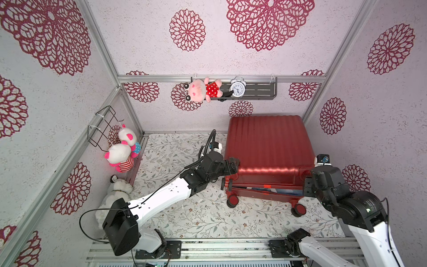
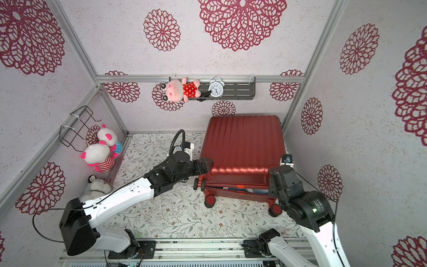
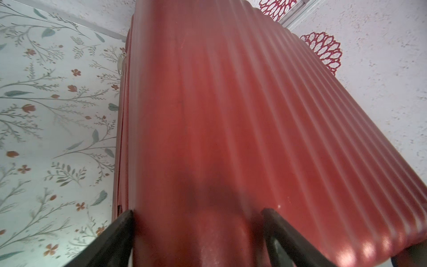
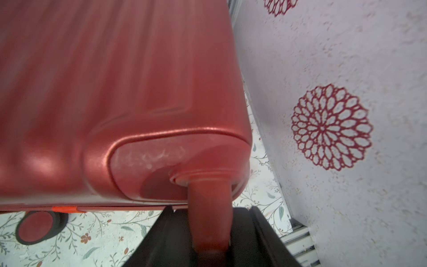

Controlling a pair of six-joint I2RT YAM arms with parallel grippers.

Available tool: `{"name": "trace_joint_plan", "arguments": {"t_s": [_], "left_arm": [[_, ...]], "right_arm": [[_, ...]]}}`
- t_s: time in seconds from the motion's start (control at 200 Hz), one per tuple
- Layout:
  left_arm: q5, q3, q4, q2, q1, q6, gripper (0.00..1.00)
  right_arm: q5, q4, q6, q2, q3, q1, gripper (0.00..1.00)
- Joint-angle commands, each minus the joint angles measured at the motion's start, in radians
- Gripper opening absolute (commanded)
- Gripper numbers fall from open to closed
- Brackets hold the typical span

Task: Open the suitcase zippers
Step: Open the suitcase at the corner of the board.

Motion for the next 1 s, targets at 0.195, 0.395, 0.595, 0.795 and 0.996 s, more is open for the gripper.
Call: {"name": "trace_joint_plan", "arguments": {"t_s": [0.195, 0.395, 0.595, 0.795, 0.996], "left_arm": [[0.231, -0.017, -0.026, 0.061, -0.215, 0.025, 0.84], [0.116, -0.084, -0.081, -0.04, -0.211, 0.048, 0.84], [0.064, -0.173, -0.157, -0.202, -0.137, 0.052, 0.85], [0.052, -0.223, -0.241, -0.367, -0.051, 0.064, 0.86], [0.036, -0.222, -0.347, -0.52, 0.024, 0.088, 0.86]], "right_arm": [[-0.363, 0.457, -0.111, -0.019, 0.15, 0.013, 0.2], [-0.611, 0.567, -0.063, 0.002, 0.137, 0.014, 0.18], [-0.681, 0.648, 0.027, 0.017, 0.105, 0.013, 0.18], [-0.781, 0.758, 0.12, 0.017, 0.035, 0.016, 0.18], [-0.867, 0.861, 0.184, 0.026, -0.019, 0.028, 0.18]]}}
